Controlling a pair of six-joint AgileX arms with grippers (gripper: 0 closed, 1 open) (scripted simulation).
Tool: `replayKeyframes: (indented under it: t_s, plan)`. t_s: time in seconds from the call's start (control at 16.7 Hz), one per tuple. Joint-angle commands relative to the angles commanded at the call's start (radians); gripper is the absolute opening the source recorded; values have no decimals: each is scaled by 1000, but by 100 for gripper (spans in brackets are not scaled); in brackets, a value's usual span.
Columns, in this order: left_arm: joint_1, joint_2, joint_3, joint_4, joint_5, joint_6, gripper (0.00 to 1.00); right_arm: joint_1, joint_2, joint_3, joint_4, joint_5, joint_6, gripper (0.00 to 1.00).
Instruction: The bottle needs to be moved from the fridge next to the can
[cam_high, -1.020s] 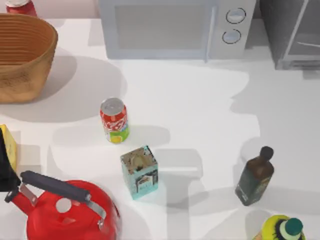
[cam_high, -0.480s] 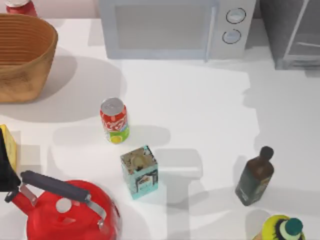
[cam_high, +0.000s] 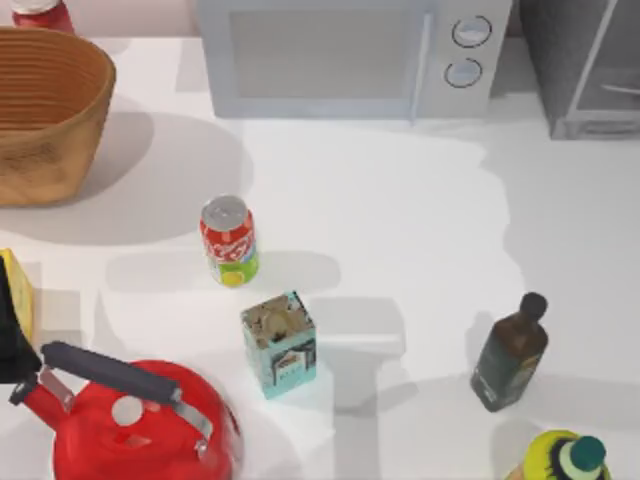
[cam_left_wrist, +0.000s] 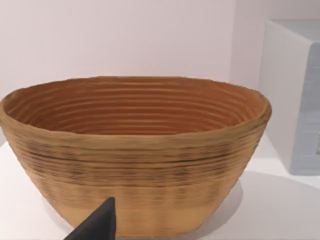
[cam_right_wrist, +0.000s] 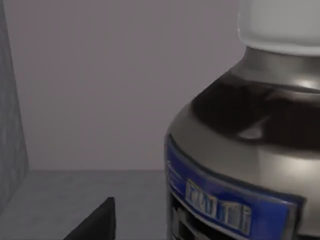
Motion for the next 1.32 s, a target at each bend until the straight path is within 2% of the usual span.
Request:
replayKeyframes:
  t_s: [0.36, 1.14, 1.32]
  plan:
    - [0, 0, 0, 0, 0, 0, 100, 5, 28, 53, -26, 6, 0, 100]
    - [0, 0, 0, 0, 0, 0, 100, 5, 28, 53, -26, 6, 0, 2]
    - [0, 0, 0, 0, 0, 0, 100, 5, 28, 53, -26, 6, 0, 0]
